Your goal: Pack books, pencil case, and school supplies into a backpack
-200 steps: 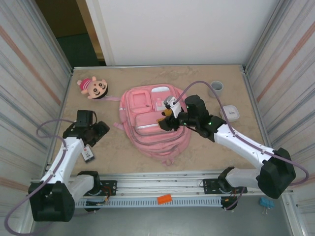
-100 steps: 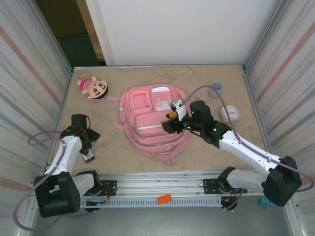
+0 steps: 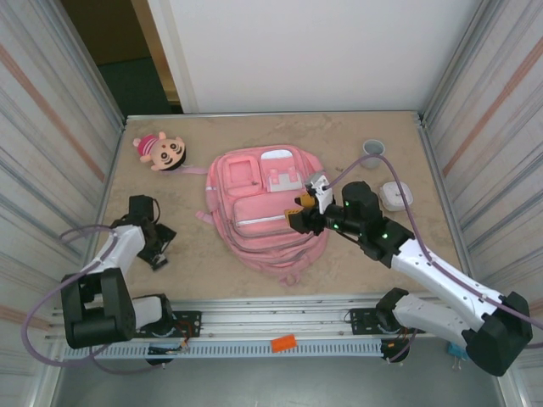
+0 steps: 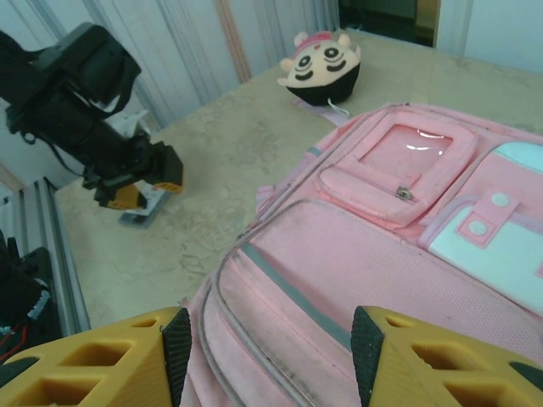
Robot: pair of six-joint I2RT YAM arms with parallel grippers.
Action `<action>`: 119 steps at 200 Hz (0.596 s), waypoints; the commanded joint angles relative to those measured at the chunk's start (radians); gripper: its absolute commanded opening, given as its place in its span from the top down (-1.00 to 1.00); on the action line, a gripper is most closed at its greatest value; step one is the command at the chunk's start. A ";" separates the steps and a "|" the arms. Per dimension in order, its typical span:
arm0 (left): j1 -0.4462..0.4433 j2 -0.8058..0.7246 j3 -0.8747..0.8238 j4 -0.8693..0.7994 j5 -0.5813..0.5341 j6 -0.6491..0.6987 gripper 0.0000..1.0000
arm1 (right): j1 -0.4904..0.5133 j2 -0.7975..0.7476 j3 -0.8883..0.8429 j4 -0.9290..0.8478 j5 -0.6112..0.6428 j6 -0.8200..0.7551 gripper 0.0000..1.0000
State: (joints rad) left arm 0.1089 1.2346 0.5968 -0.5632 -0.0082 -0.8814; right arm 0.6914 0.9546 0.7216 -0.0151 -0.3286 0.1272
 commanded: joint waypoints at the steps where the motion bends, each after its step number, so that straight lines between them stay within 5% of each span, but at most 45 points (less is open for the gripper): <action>1: -0.111 0.063 -0.001 0.114 0.121 -0.072 -0.30 | -0.005 -0.034 -0.015 0.008 0.031 0.010 -0.08; 30: -0.214 0.124 0.109 0.074 0.116 -0.077 -0.36 | -0.006 -0.036 -0.005 -0.002 0.025 0.011 -0.08; 76: -0.151 0.038 0.148 -0.150 -0.037 -0.026 -0.50 | -0.005 -0.031 0.009 -0.029 0.028 -0.012 -0.09; 119: -0.204 0.104 0.207 -0.184 -0.113 0.219 -0.55 | -0.004 -0.009 0.024 -0.035 0.008 -0.032 -0.09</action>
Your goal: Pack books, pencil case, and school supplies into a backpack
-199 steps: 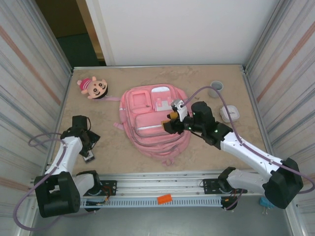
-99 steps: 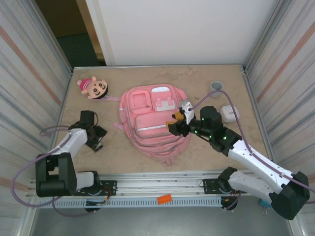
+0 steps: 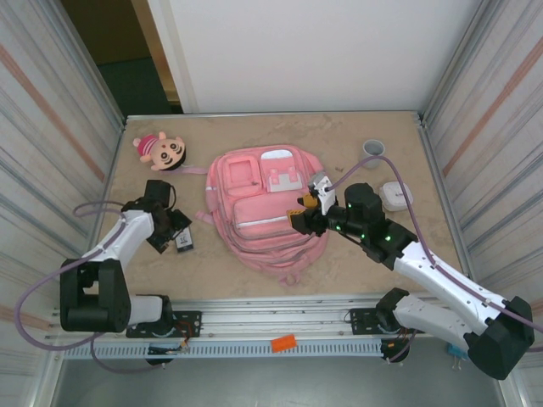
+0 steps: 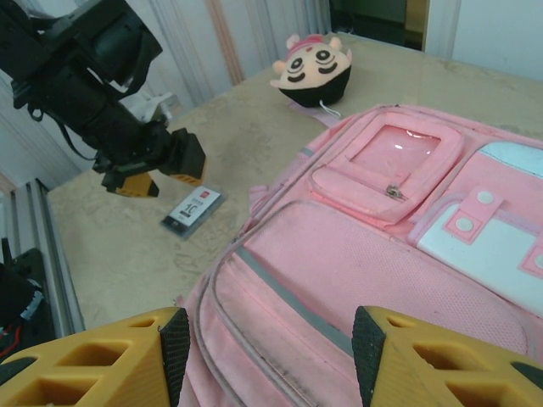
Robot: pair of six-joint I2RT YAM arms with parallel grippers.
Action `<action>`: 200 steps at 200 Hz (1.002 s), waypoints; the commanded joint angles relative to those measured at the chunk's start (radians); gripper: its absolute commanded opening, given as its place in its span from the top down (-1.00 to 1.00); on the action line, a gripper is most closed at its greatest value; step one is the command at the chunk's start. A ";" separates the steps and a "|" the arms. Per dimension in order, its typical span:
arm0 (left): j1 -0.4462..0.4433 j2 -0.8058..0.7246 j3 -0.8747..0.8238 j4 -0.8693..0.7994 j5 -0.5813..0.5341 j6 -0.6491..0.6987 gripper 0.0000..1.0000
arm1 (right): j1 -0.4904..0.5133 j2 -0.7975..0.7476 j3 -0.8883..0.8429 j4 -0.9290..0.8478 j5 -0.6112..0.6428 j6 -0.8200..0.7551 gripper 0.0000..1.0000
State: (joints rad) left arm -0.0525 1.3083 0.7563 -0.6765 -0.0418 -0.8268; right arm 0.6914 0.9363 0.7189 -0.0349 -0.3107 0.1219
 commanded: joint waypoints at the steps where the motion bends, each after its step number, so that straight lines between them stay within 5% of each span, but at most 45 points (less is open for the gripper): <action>1: -0.045 0.031 0.048 -0.071 -0.080 0.170 -0.55 | -0.004 0.010 0.028 -0.016 -0.011 -0.026 -0.09; 109: -0.122 0.233 0.118 -0.002 -0.093 0.335 -0.58 | 0.005 0.009 0.041 -0.032 -0.019 -0.025 -0.08; 200: -0.131 0.281 0.117 0.019 -0.138 0.256 -0.10 | 0.009 -0.006 0.035 -0.037 -0.010 -0.014 -0.07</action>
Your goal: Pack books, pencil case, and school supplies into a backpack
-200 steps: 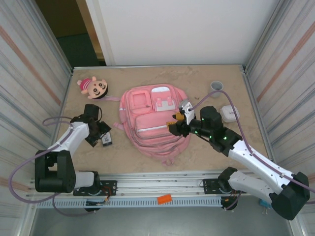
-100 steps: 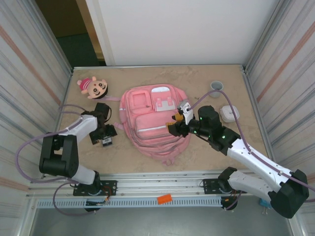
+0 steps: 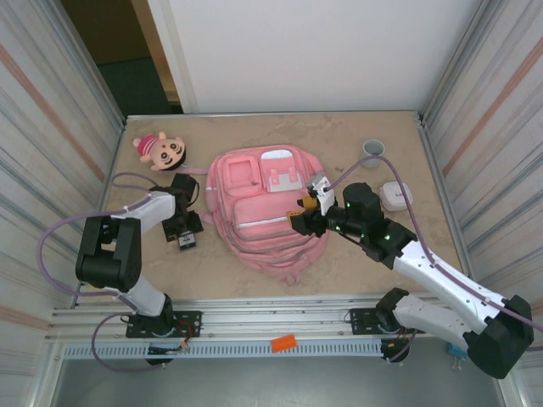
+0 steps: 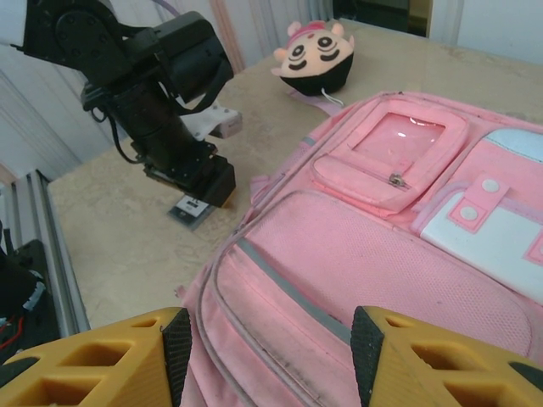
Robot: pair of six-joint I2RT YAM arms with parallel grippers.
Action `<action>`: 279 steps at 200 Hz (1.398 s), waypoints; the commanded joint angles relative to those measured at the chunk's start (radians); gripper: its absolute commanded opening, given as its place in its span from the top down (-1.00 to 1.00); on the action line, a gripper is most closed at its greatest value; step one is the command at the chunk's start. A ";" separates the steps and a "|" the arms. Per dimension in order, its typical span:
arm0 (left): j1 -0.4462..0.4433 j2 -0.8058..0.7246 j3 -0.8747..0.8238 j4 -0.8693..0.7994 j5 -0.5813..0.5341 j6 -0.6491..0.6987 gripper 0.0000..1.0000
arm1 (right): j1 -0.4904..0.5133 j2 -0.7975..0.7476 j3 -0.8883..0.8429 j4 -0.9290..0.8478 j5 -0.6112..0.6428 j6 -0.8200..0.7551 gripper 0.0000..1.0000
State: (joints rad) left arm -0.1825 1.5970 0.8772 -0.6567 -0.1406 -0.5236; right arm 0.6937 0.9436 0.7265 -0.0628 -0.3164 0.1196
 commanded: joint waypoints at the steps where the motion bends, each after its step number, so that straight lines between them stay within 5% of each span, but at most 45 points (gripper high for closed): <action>1: -0.001 -0.010 -0.006 -0.002 -0.040 -0.052 -0.09 | 0.007 -0.013 0.028 -0.009 -0.005 -0.011 -0.07; 49: -0.008 -0.221 -0.046 0.009 0.082 -0.275 -0.02 | 0.040 0.041 0.010 0.149 -0.008 0.144 -0.08; 86: -0.012 -0.365 -0.111 0.082 0.251 -0.467 -0.03 | 0.102 0.226 0.037 0.253 0.131 0.501 -0.08; 117: -0.036 -0.439 -0.175 0.179 0.334 -0.627 -0.04 | 0.156 0.374 0.068 0.323 0.133 0.677 -0.12; 207: -0.101 -0.509 -0.238 0.422 0.449 -0.909 -0.01 | 0.237 0.707 0.249 0.381 0.032 0.751 -0.10; 221: -0.105 -0.507 -0.223 0.419 0.451 -0.872 -0.02 | 0.238 0.733 0.273 0.363 0.029 0.736 -0.08; 244: -0.096 -0.469 -0.092 0.171 0.383 -0.604 -0.14 | 0.231 0.725 0.275 0.311 0.067 0.717 -0.08; 279: -0.113 -0.437 -0.044 -0.076 0.188 -0.346 -0.27 | 0.226 0.669 0.257 0.248 0.110 0.664 -0.09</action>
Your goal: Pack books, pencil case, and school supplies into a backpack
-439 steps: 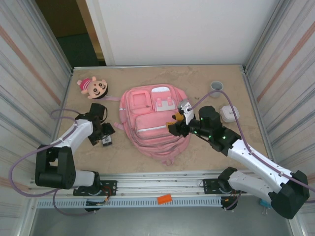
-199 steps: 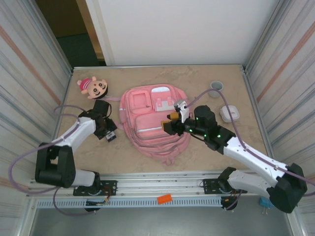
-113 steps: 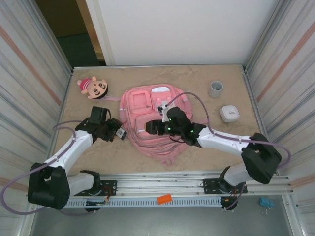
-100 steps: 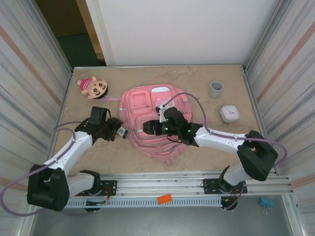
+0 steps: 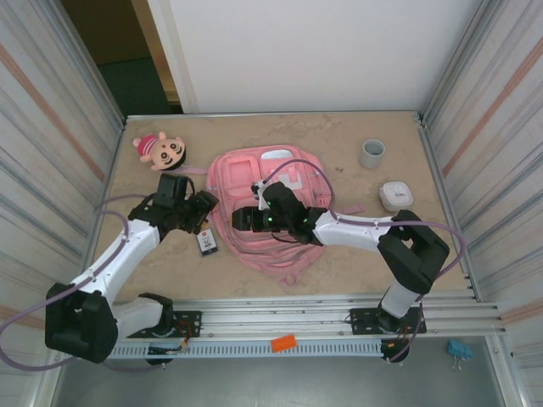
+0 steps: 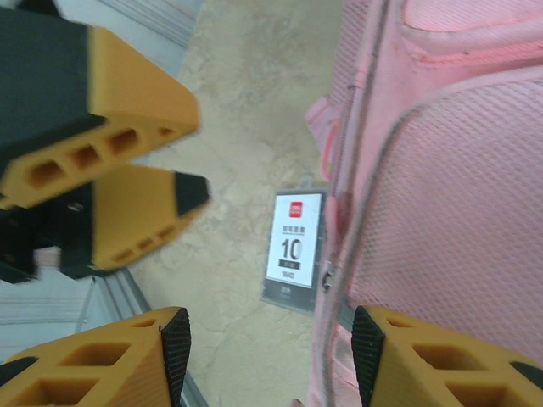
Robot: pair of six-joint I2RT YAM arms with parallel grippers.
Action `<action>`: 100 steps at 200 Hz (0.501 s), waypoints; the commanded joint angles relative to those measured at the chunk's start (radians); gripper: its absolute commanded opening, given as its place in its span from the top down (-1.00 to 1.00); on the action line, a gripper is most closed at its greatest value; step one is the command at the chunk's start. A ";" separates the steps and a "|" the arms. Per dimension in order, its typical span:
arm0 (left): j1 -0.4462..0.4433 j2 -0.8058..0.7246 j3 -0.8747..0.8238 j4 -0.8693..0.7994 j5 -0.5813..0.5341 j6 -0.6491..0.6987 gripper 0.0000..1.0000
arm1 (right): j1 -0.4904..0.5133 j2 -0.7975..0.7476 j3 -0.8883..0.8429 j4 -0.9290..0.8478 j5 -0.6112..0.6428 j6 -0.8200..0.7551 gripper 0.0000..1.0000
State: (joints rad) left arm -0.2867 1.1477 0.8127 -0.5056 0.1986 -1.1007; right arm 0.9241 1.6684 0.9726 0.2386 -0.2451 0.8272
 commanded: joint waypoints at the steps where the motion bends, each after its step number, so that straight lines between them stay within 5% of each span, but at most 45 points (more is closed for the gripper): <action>1: -0.008 0.014 0.020 -0.234 -0.156 0.235 -0.27 | -0.005 -0.057 0.011 -0.055 0.038 -0.045 -0.09; 50: -0.063 0.137 0.029 -0.308 -0.283 0.325 -0.47 | -0.008 -0.076 0.018 -0.084 0.027 -0.082 -0.09; 100: -0.104 0.290 0.047 -0.247 -0.282 0.332 -0.57 | -0.011 -0.097 0.005 -0.079 0.032 -0.093 -0.09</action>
State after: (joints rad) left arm -0.3698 1.3918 0.8284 -0.7547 -0.0330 -0.8032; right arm 0.9207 1.6184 0.9726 0.1738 -0.2272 0.7696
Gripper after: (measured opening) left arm 0.782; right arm 0.545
